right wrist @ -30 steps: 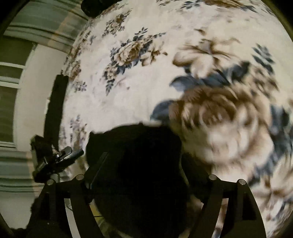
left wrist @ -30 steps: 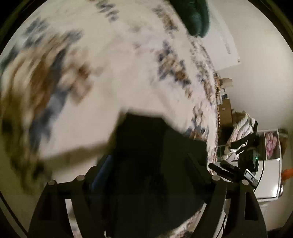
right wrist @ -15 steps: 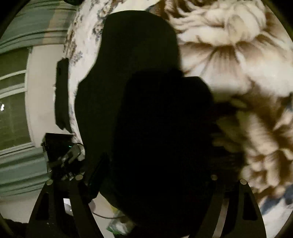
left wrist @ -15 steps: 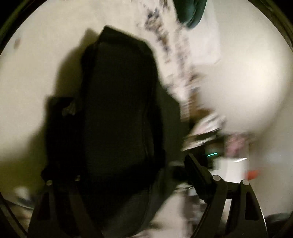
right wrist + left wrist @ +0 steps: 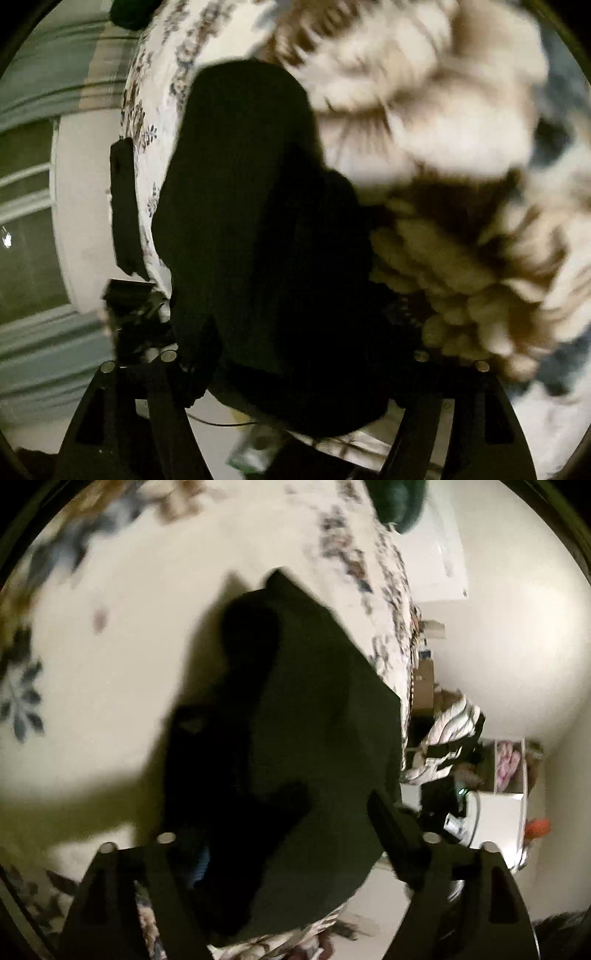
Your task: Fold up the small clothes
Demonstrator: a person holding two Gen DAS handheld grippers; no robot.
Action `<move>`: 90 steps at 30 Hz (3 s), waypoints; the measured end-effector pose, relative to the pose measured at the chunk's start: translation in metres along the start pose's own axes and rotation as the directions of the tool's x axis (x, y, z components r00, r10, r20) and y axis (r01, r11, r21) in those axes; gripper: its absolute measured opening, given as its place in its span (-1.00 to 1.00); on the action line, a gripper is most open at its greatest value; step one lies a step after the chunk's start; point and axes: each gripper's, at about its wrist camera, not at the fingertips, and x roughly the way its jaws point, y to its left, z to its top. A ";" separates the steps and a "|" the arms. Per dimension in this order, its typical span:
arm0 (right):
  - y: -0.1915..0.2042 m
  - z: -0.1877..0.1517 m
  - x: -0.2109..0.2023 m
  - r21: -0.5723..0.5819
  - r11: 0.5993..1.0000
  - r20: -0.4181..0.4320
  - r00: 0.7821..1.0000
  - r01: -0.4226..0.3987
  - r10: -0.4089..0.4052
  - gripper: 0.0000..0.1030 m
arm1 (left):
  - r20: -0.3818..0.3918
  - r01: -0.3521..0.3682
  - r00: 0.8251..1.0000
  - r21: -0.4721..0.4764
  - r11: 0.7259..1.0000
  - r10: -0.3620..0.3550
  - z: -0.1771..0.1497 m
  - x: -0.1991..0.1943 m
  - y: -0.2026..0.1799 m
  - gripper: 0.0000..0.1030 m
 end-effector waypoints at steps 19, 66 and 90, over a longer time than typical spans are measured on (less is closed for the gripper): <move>-0.003 0.104 0.000 0.081 0.995 0.107 0.993 -0.060 0.052 -0.11 | 0.043 -0.261 0.965 0.051 0.964 0.259 0.070 0.037 0.001 0.86; -0.016 0.013 0.026 0.028 0.991 -0.050 0.989 -0.134 0.136 0.59 | -0.139 -0.202 0.962 0.212 0.956 0.234 0.029 0.073 -0.019 0.69; 0.004 0.001 -0.022 0.071 0.939 0.197 0.928 -0.335 0.317 0.23 | -0.121 0.084 0.992 0.349 0.933 -0.044 0.091 0.072 -0.136 0.22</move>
